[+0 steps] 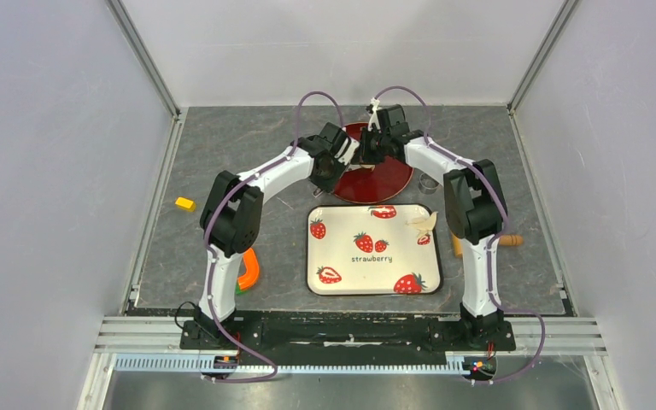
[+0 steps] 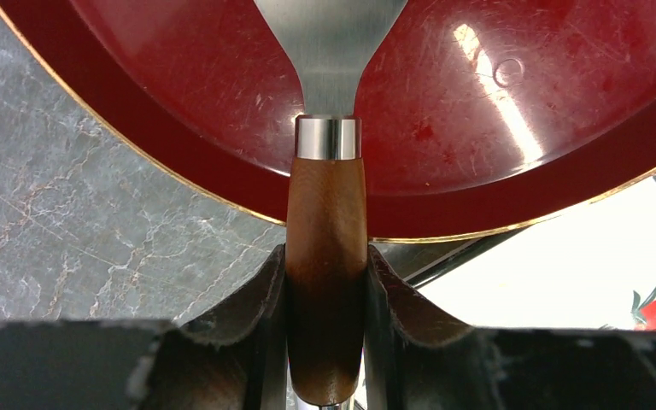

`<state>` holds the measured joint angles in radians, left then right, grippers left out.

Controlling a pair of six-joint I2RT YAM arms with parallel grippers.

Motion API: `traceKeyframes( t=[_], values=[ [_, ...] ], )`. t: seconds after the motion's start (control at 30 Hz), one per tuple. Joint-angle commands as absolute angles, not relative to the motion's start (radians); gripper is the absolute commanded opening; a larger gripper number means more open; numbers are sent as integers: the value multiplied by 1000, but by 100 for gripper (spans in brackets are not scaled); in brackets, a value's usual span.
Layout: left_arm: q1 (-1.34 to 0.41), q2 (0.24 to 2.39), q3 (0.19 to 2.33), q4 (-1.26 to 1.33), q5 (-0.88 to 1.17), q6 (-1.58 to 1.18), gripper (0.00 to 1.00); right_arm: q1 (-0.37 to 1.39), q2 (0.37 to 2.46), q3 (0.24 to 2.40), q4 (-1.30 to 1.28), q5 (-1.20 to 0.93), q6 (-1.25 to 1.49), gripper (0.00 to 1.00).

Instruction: Roll out the dumpling wrappers from the dough

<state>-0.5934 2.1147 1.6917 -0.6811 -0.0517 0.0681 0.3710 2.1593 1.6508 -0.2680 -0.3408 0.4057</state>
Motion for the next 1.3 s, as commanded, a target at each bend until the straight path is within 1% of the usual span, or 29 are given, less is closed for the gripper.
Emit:
traceKeyframes(
  t=[0.0,0.73,1.03,1.27],
  values=[
    [-607,2128,1759,-678,-68,110,2,372,2182,1707,-227,-289,420,0],
    [-615,2135,1781,-701,-131,145,2,362,2299,1770,-250,-191,431,0],
    [-638,2112,1788,-731,-280,234,2,362,2319,1783,-265,-190,429,0],
    [-650,2090,1784,-751,-351,284,2,360,2330,1776,-266,-194,434,0]
  ],
)
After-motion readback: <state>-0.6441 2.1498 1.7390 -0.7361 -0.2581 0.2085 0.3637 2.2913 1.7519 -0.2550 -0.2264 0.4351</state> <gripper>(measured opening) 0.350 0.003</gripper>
